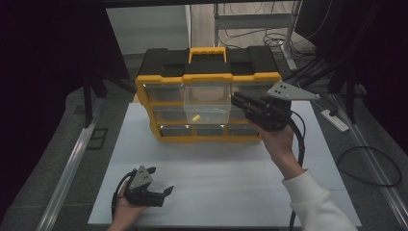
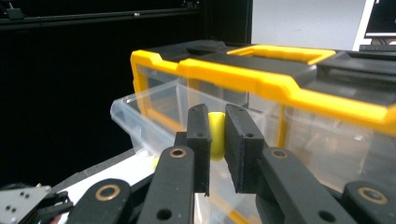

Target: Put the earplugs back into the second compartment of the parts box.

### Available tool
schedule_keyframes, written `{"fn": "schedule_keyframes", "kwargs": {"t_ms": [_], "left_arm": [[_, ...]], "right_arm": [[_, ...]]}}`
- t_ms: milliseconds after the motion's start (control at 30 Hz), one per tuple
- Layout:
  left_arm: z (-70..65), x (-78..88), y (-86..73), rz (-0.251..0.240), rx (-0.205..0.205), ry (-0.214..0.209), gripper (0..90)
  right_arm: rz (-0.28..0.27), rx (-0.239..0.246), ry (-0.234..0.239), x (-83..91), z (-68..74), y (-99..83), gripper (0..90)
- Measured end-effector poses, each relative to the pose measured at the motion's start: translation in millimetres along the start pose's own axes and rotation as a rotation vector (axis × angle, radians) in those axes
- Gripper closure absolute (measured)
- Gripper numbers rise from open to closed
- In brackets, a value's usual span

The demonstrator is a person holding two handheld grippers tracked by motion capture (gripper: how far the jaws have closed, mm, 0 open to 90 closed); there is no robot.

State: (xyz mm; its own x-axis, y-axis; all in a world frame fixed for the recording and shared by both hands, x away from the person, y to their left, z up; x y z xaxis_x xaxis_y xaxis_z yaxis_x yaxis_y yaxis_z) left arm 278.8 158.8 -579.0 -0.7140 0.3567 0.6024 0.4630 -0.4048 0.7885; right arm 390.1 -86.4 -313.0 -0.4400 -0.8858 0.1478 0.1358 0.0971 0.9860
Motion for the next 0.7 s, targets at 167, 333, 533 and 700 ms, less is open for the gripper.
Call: {"fn": "schedule_keyframes", "kwargs": {"t_ms": [167,333,533,700], "left_arm": [[-0.1,-0.4,0.2,0.000,-0.003,-0.001,7.3],[0.2,-1.1,0.7,-0.002,0.004,-0.006,7.3],[-1.4,-1.2,1.3,-0.005,0.007,-0.013,7.3],[0.1,-0.6,1.9,-0.008,0.008,-0.013,7.3]], "right_arm": [[0.014,0.002,0.003,-15.9,-3.2,7.9,80.2],[0.026,0.008,0.020,-29.0,-3.1,10.7,80.0],[0.040,0.018,0.035,-39.4,-3.8,11.6,78.9],[0.052,0.049,0.033,-41.7,-0.7,9.9,54.0]]}}
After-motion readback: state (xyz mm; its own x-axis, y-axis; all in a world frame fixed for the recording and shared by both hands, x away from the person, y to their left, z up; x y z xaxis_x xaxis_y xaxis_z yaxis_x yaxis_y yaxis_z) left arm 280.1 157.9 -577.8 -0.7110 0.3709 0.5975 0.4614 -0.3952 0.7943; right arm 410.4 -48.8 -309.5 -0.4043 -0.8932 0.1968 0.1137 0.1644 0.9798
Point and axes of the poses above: each handheld gripper's, and its own axes: x roughly backward along the jaws, y roughly out of its top, z roughly to its left, the point moved 9 cm from there along -x, roughly forward along the jaws, and after that the axes turned 12 degrees about y, right-handed, at the moved point
